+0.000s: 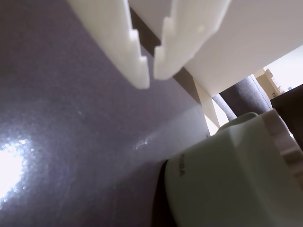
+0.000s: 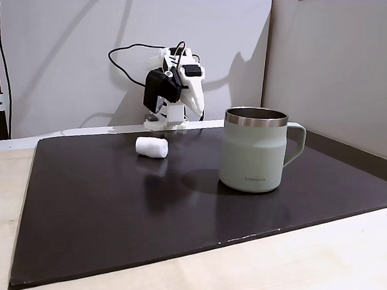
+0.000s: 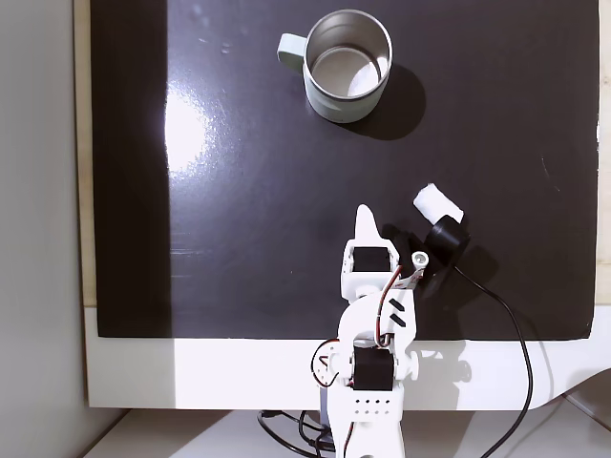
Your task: Grasp a gauze and put it in the cup.
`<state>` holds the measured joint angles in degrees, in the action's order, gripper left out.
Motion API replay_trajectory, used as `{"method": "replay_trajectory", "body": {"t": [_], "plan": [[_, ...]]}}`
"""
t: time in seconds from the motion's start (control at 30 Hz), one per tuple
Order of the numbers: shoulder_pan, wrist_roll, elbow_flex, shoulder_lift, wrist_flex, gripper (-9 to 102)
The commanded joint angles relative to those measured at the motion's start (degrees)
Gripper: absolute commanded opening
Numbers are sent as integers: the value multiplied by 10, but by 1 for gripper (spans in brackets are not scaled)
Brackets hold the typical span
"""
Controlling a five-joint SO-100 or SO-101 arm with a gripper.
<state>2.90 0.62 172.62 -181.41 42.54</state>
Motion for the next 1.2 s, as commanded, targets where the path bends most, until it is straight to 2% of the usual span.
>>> {"method": "replay_trajectory", "body": {"t": [0.0,0.6,0.8,1.0,1.17], "plan": [[-33,-47,-4,-7,0,0],[-35,-48,-5,-7,0,0],[4,-37,-37,-7,50,0],[35,-20,-131,-5,134,0],[67,-5,-213,69,166,0]]}}
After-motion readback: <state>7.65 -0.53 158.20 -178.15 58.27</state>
